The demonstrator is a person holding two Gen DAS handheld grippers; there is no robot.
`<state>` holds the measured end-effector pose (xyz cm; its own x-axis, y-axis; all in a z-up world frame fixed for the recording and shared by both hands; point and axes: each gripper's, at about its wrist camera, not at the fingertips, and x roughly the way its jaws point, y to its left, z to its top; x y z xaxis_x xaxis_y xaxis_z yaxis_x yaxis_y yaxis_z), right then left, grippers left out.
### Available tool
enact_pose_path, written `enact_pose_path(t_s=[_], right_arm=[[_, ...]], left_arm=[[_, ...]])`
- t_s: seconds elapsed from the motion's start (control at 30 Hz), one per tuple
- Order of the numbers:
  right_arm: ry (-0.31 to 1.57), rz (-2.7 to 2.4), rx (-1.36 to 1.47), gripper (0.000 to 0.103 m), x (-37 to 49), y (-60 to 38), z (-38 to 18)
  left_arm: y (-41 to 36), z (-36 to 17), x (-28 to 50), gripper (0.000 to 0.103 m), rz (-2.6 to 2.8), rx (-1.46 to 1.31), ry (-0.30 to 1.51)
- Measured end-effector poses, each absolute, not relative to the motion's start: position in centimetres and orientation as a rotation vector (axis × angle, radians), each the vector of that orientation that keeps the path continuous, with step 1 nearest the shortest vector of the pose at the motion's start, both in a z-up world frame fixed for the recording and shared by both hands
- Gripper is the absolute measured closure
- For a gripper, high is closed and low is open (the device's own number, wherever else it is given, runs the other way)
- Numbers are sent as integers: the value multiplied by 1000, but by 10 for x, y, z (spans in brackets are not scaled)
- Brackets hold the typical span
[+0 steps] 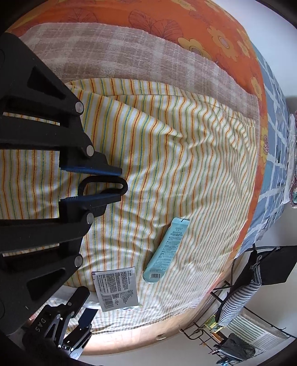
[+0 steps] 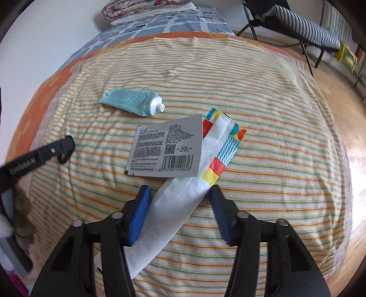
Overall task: Collect trash
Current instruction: 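Close the left tool on the hair tie while the right tool grips the white strip, then carry the hair tie and white strip over the blue basket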
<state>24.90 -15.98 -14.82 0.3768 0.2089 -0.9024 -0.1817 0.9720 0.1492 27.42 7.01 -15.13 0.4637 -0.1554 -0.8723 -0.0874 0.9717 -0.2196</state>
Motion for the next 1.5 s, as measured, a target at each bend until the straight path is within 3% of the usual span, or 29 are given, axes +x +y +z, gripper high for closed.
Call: enact_pose_path(t_s=[0.17, 0.93, 0.97, 1.03, 1.1, 1.27, 1.3, 1.37, 1.43, 1.5], right_arm=[[1153, 252, 43, 92, 245, -176, -146], [1037, 279, 178, 97, 216, -213, -99], [1037, 283, 181, 97, 214, -213, -99], [1041, 289, 193, 97, 212, -213, -98], [1044, 295, 198, 96, 210, -211, -99], [1044, 310, 192, 96, 209, -207, -99], [1045, 310, 190, 96, 210, -207, -99], [1046, 308, 191, 96, 211, -207, -99], [1046, 304, 192, 97, 211, -208, -100], [1045, 300, 193, 97, 211, -210, -100]], left_arm=[[71, -149, 270, 99, -53, -252, 1087], [67, -117, 259, 98, -65, -256, 1005], [67, -119, 260, 94, -61, -260, 1018], [66, -124, 263, 64, -72, -274, 1054], [62, -127, 266, 43, -51, -250, 1060], [47, -145, 274, 42, -23, -162, 1115], [45, -149, 276, 43, -17, -145, 1125], [41, -153, 276, 55, 2, -95, 1111], [41, -153, 274, 79, 1, -68, 1102], [47, -151, 273, 95, -16, -96, 1099]])
